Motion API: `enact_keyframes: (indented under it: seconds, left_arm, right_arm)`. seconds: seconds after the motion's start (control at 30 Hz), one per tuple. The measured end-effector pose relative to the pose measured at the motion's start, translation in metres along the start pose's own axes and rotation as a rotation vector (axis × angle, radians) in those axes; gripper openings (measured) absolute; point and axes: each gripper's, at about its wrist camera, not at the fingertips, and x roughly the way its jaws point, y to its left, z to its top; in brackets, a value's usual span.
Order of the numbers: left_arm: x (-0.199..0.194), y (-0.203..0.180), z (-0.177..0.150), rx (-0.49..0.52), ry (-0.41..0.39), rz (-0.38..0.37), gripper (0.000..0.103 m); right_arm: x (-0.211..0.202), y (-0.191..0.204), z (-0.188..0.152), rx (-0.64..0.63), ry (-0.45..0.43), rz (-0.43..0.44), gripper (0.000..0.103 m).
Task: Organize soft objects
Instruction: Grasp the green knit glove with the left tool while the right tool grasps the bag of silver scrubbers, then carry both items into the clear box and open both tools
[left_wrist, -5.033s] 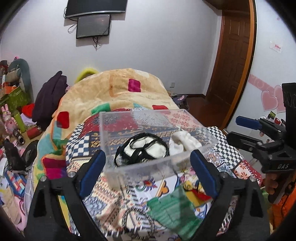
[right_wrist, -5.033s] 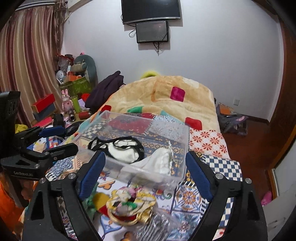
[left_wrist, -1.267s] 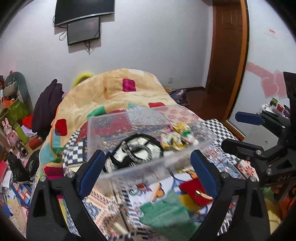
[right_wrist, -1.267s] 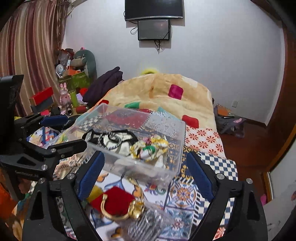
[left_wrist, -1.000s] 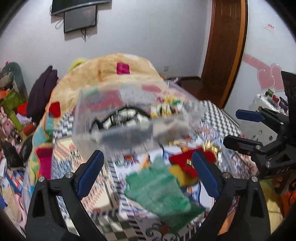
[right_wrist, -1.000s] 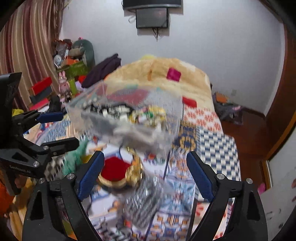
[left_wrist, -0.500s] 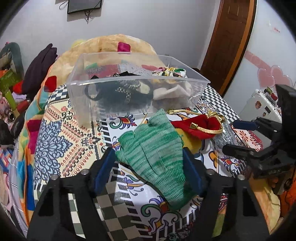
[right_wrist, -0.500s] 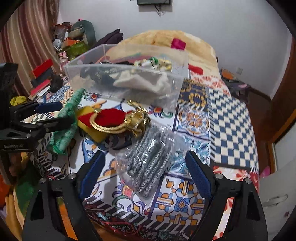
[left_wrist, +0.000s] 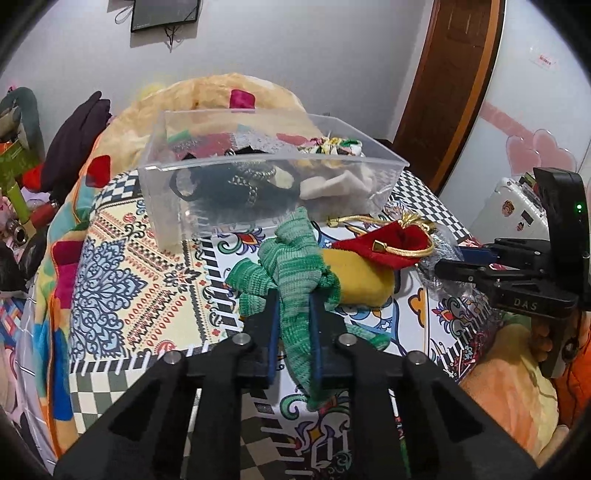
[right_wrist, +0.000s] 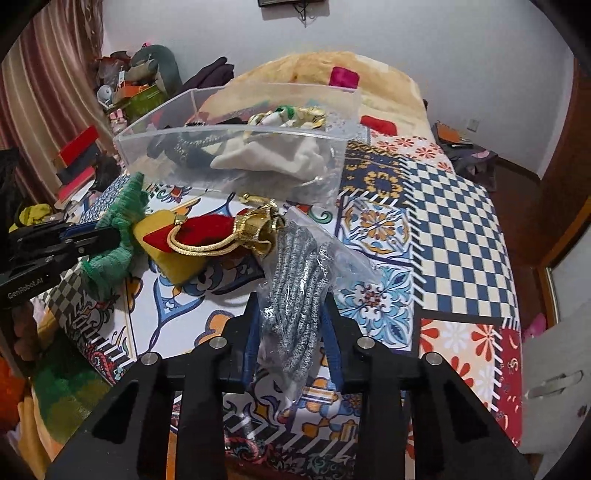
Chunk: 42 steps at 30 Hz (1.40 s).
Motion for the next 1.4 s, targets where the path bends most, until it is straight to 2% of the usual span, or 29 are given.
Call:
enact_keyframes:
  seconds: [0.27, 0.5, 0.7, 0.93, 1.17, 1.4]
  left_arm:
    - [-0.027, 0.007, 0.016, -0.004, -0.081, 0.023, 0.012]
    - [-0.046, 0.015, 0.040, -0.003, -0.157, 0.052, 0.012]
    - [-0.055, 0.020, 0.068, 0.009, -0.220, 0.063, 0.012]
    - [-0.057, 0.018, 0.099, 0.041, -0.277, 0.083, 0.012]
    - [-0.035, 0.022, 0.123, 0.042, -0.272, 0.102, 0.012]
    - [0.010, 0.034, 0.132, 0.032, -0.183, 0.114, 0.012]
  right_arm:
    - [-0.020, -0.008, 0.012, 0.027, -0.057, -0.051, 0.025]
    - [-0.048, -0.005, 0.036, 0.018, -0.162, -0.068, 0.025]
    - [-0.061, 0.009, 0.064, -0.024, -0.250, -0.055, 0.025]
    - [-0.057, 0.026, 0.095, -0.063, -0.312, -0.025, 0.025]
    - [-0.033, 0.037, 0.120, -0.066, -0.309, 0.026, 0.025]
    - [0.001, 0.040, 0.133, -0.070, -0.257, 0.042, 0.025]
